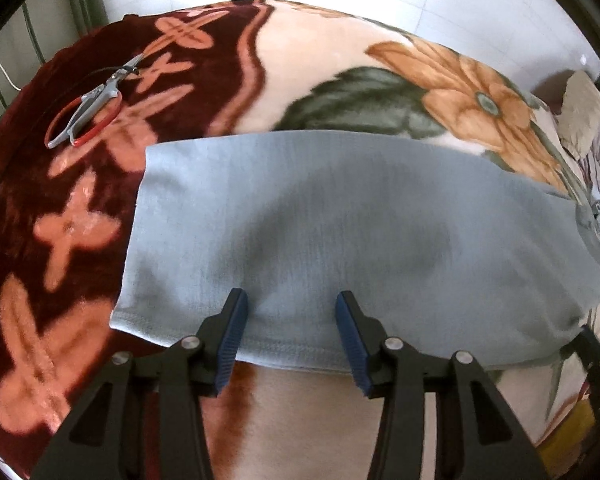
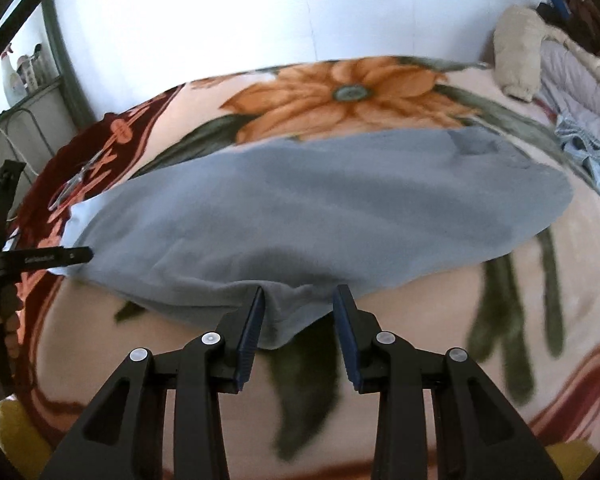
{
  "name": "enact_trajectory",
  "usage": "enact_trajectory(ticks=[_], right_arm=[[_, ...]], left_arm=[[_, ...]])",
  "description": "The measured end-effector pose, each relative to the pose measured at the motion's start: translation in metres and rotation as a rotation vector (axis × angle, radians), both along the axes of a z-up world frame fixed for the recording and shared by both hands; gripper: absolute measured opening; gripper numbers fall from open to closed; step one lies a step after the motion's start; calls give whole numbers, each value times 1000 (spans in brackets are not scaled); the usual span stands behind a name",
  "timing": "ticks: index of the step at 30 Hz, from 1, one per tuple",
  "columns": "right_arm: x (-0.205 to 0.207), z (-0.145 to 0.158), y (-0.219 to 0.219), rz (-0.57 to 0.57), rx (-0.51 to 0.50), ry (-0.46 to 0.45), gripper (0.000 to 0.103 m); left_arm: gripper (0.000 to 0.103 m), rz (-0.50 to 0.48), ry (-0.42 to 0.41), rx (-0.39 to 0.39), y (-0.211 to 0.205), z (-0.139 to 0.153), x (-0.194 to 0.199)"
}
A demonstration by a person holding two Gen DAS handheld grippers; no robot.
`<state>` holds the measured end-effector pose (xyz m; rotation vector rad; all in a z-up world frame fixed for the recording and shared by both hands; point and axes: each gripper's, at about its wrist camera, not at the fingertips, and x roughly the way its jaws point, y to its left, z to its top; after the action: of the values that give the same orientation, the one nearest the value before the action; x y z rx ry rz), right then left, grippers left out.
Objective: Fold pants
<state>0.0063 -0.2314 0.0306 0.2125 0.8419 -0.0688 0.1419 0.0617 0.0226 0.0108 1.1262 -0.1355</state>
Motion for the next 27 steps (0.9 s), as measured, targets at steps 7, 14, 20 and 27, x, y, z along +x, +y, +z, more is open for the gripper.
enact_trajectory(ticks=[7,14,20,27], right_arm=[[-3,-2,6,56,35,19,15],[-2,-9,19,85,-44,62,28],[9,-16,5,22,-5,81,28],[0,-4,4,33,-4,33,6]], left_arm=[[49,8,-1,0,-1,0,-1],[53,21,-1,-41,3,-1,-1],[53,12,-10,-36,2,-1,-2],[53,26,-13,-37,3,-2,-3]])
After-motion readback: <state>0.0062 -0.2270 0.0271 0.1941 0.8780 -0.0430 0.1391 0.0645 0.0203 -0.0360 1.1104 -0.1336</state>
